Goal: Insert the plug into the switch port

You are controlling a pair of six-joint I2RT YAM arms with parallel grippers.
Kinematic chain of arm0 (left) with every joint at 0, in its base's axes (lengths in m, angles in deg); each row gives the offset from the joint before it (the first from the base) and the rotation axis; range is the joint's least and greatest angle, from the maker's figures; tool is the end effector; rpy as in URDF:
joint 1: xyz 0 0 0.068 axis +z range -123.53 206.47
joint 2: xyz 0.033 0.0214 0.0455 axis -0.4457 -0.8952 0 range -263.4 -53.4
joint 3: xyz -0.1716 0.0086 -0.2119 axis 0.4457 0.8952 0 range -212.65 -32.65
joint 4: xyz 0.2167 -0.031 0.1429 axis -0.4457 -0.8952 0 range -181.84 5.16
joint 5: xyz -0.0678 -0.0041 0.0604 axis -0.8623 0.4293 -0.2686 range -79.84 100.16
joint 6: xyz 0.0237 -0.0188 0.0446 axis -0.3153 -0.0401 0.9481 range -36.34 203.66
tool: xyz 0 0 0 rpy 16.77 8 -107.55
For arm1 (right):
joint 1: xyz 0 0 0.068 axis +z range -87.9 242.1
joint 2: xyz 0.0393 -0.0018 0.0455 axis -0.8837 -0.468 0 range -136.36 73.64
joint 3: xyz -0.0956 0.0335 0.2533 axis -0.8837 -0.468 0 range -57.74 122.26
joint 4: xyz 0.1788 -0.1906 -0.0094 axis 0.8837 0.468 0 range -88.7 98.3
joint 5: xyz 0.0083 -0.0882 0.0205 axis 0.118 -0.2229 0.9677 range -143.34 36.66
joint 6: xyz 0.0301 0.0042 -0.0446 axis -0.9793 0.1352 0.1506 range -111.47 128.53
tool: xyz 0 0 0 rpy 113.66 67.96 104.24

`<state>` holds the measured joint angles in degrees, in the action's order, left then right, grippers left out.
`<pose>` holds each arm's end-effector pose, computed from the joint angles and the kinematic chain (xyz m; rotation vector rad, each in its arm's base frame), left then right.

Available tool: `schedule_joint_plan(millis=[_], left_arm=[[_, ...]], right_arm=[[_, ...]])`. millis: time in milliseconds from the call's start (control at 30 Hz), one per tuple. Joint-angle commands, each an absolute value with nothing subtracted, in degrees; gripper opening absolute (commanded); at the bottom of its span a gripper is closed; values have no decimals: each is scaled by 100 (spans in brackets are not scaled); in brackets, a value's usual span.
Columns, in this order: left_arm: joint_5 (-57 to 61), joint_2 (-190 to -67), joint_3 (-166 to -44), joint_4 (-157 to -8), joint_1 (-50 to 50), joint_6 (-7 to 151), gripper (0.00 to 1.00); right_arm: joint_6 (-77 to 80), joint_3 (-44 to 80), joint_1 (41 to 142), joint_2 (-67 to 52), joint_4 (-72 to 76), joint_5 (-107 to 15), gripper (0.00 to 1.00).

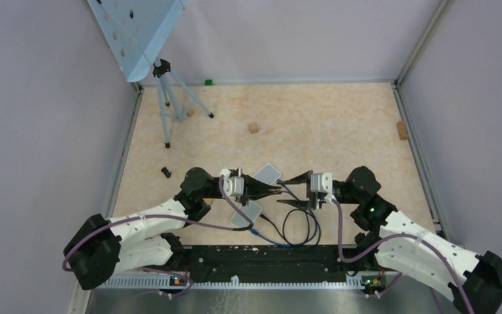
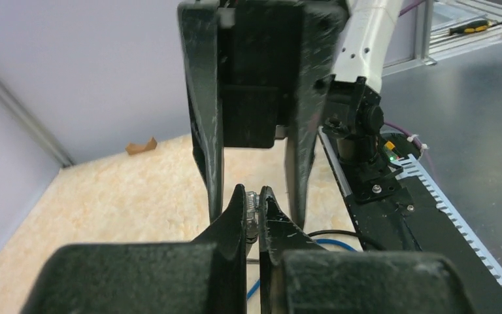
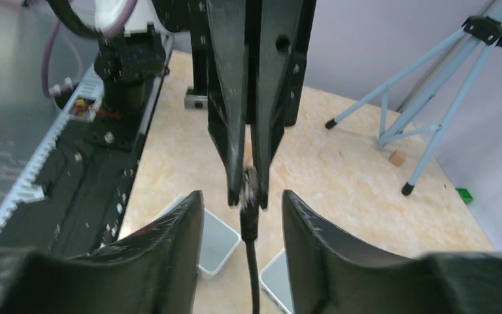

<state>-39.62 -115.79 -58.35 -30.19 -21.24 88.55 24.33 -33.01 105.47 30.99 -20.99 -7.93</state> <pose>0.1295 -0.1826 0.2791 1.2592 0.7614 -1.1585 0.1107 0.1394 0.2815 -1.2912 0.9421 0.9667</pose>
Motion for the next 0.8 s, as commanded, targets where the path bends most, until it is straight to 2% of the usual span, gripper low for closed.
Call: schedule_joint_plan(millis=[0,100,267,333,433,567,633,700,767], left_arm=[[-2736,-11514,-6042,-3568,-2141,8154,0],[-1429,-11305,-5928,-3774,-2144,7198,0],[1384,-10889,-5211,-4046,-2137,4302,0],[1667,-10829,-4966,-4033,-2139,3621,0],[1755,-10741,-4766,-4130,-2135,2897,0],[1965,-10543,-4501,-4181,-2138,2048,0],[2104,-10395,-4378,-4300,-2142,1647,0],[2235,-10208,-4254,-4399,-2135,1303,0],[2455,-9966,-4131,-4640,-2143,811,0]], right_arm=[[2650,-3408,10601,3400,-2497,-991,56],[2431,-3653,10604,3585,-2731,-1921,63],[1237,-4004,10604,3615,-3648,-4115,75],[723,-3811,10602,3594,-3349,-4911,78],[81,-3102,10602,3594,-1814,-5834,79],[61,-3081,10604,3537,-1747,-6024,80],[266,-3244,10603,3480,-1981,-5621,80],[309,-3415,10604,3359,-2338,-5205,77],[207,-3547,10604,3162,-2778,-4812,68]])
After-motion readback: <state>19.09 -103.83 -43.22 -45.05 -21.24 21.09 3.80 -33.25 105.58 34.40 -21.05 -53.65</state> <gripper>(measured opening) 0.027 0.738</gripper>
